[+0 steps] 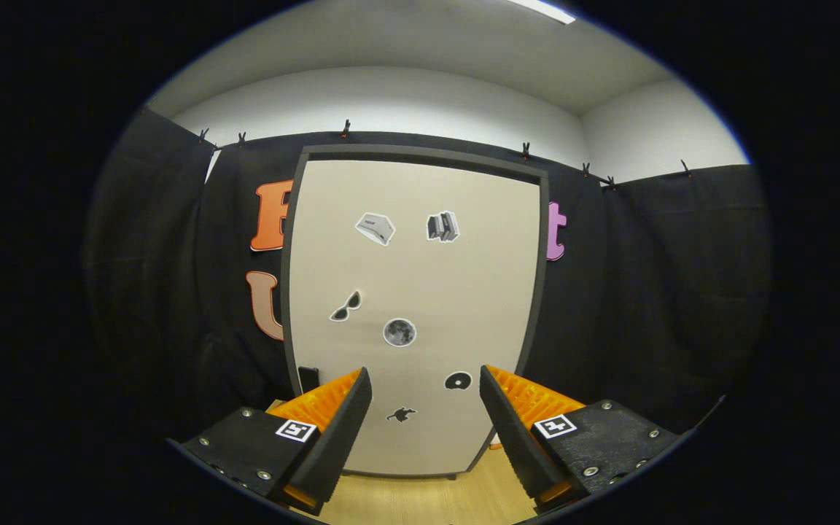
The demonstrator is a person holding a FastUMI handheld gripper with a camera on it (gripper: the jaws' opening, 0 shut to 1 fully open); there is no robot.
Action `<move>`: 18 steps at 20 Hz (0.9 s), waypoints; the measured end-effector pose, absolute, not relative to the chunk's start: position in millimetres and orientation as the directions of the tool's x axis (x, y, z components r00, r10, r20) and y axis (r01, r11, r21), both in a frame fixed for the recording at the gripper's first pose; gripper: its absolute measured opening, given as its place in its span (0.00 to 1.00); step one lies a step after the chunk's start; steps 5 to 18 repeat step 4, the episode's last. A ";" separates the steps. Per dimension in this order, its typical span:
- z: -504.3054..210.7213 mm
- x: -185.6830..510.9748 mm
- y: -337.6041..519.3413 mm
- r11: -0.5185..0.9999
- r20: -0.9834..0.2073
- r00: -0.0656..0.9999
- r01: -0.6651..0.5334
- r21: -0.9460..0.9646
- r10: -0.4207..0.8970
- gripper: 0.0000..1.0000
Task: Open the shoe cabinet door, grab the shoes and put them into the shoe cabinet, then close the shoe cabinet door.
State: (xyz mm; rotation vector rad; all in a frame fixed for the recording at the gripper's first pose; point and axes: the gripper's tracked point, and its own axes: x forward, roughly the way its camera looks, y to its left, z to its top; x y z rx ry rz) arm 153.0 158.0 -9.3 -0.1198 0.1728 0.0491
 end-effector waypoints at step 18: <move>-6.6 131.1 121.9 0.990 -0.177 0.984 -0.037 -0.137 0.012 0.93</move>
